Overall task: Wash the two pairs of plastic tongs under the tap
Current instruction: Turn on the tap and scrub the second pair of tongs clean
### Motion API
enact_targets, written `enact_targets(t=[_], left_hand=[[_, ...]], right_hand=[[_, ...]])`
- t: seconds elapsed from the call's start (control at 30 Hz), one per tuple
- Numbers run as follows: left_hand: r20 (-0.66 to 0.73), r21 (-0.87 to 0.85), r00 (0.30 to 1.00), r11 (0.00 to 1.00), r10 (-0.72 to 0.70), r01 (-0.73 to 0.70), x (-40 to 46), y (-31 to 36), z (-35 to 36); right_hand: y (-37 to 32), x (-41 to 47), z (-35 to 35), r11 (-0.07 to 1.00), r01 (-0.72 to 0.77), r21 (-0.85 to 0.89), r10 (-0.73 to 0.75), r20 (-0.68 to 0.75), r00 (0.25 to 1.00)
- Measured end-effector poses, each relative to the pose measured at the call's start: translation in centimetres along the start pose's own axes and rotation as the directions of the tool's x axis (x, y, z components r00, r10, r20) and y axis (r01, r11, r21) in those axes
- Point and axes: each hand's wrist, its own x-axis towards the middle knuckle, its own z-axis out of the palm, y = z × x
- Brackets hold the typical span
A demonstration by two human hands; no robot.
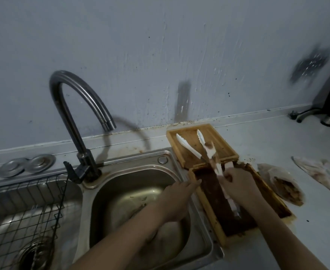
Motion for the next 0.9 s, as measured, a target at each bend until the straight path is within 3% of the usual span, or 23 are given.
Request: enact_targets(t=[0.13,0.23,0.3,0.43,0.57,0.63,0.7,0.83,0.9], left_hand=[[-0.149,-0.053,0.981,0.992,-0.122,0.115,-0.6,-1.0,-3.7],[-0.338,-0.205,0.916,0.967,-0.215,0.152,-2.3,-2.6,-6.1],[-0.457,-0.254,0.843,0.949,-0.285,0.184,-3.9,-4.2,-6.8],[-0.675,-0.312,0.590,0.896,-0.444,0.317,-7.5,-8.1,-7.5],[-0.834,-0.405,0.239,0.845,-0.498,0.348,-11.2,-11.4,-8.0],[-0.852,-0.428,0.145,0.829,-0.502,0.360,-12.3,-12.9,-8.3],[-0.806,-0.487,0.158,0.791,-0.570,0.371,-13.0,-14.6,-8.3],[-0.611,-0.679,0.281,0.673,-0.740,0.294,-12.6,-16.2,-7.7],[-0.553,-0.721,0.293,0.624,-0.780,0.300,-11.8,-16.4,-7.5]], right_hand=[[-3.9,0.8,-1.9,0.937,0.097,0.337,-0.089,-0.039,0.995],[-7.3,0.8,-1.2,0.700,0.001,0.714,-0.115,0.111,0.987],[-8.9,0.8,0.5,0.528,-0.112,0.842,-0.176,0.237,0.956],[-10.9,0.8,5.1,0.223,-0.433,0.873,-0.231,0.479,0.847],[-12.9,0.7,9.2,0.132,-0.572,0.810,-0.245,0.586,0.772],[-13.8,0.7,10.5,0.118,-0.584,0.803,-0.244,0.594,0.767],[-14.9,0.6,11.5,0.115,-0.585,0.803,-0.230,0.594,0.771],[-16.2,0.6,12.1,0.102,-0.587,0.803,-0.206,0.594,0.778],[-16.7,0.7,12.1,0.076,-0.586,0.807,-0.189,0.589,0.786]])
